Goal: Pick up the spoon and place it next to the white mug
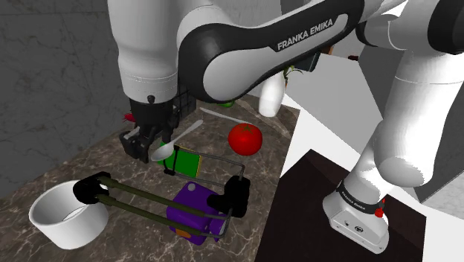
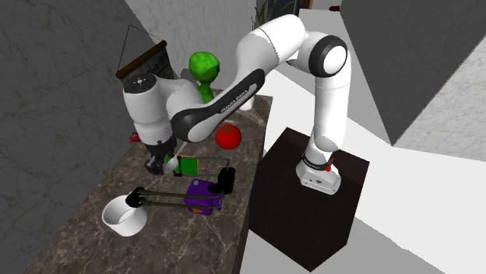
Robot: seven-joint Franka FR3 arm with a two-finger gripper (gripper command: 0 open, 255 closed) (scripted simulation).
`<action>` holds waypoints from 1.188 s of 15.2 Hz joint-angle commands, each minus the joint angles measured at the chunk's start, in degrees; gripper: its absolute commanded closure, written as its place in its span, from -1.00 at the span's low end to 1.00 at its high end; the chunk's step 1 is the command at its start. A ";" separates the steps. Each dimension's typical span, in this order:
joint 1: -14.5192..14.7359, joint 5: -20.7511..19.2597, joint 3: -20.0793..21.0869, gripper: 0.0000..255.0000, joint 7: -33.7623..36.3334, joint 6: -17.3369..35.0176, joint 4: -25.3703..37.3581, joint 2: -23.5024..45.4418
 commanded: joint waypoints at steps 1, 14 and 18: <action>0.00 -0.49 -0.19 1.00 0.43 1.55 -1.30 0.36; 1.19 -5.04 -2.05 1.00 4.12 9.53 -6.55 4.50; 1.77 -6.78 -2.88 1.00 5.45 11.79 -7.68 6.11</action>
